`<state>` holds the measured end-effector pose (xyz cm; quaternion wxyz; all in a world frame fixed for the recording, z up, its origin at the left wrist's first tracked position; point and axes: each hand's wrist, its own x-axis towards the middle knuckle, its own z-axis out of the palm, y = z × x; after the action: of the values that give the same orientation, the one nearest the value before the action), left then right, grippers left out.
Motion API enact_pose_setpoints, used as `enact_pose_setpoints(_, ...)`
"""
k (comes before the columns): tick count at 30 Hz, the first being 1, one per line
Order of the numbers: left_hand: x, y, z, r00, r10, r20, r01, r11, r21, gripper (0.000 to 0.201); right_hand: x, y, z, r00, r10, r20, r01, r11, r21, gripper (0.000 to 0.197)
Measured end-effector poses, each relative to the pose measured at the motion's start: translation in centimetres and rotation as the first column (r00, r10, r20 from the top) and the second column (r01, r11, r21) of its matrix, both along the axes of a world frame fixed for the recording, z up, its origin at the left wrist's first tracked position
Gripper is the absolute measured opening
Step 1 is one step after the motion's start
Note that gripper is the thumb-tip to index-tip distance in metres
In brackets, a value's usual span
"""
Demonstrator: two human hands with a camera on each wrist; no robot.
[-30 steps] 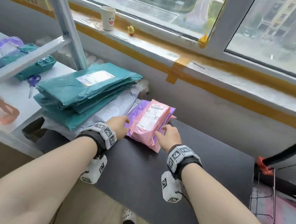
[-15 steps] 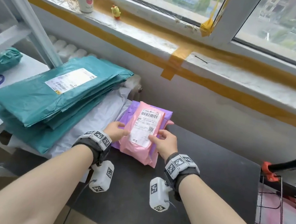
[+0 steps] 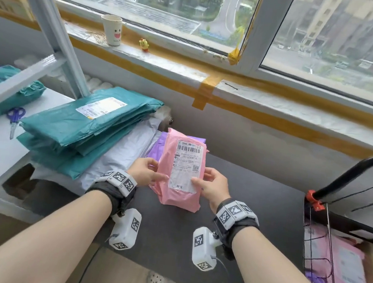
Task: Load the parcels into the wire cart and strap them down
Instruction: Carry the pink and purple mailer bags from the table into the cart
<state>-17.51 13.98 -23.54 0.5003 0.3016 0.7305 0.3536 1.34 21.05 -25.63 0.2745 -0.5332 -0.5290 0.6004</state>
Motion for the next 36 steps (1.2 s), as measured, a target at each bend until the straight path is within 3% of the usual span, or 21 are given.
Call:
enact_pose_setpoints(9, 8.1, -11.1, 1.9, 0.998, 0.015, 0.058, -0.021, 0.994, 0.109, 0.023, 8.7, -12.3, 2.9, 0.993, -0.041, -0.114, 0.035, 0.998, -0.051, 0.043)
enact_pose_setpoints(14, 15.5, -15.3, 3.4, 0.993, -0.085, 0.082, 0.082, 0.996, 0.039, 0.034, 16.3, -18.6, 4.1, 0.983, -0.145, -0.115, 0.143, 0.989, -0.026, 0.055)
enact_pose_setpoints(20, 25.0, -16.6, 5.6, 0.962, -0.25, 0.109, 0.242, 0.967, 0.078, 0.041, 26.0, -22.9, 6.2, 0.974, -0.224, -0.045, 0.227, 0.972, 0.065, 0.063)
enact_pose_setpoints(29, 41.0, -13.7, 4.7, 0.93, -0.363, 0.048, 0.359, 0.93, 0.079, 0.042, 41.1, -22.4, 5.1, 0.935, -0.353, 0.046, 0.346, 0.932, 0.112, 0.067)
enact_pose_setpoints(36, 53.4, -9.3, 1.1, 0.934, -0.355, -0.046, 0.355, 0.935, -0.013, 0.042, 53.7, -17.2, 1.1, 0.951, -0.27, 0.151, 0.263, 0.963, 0.064, 0.054)
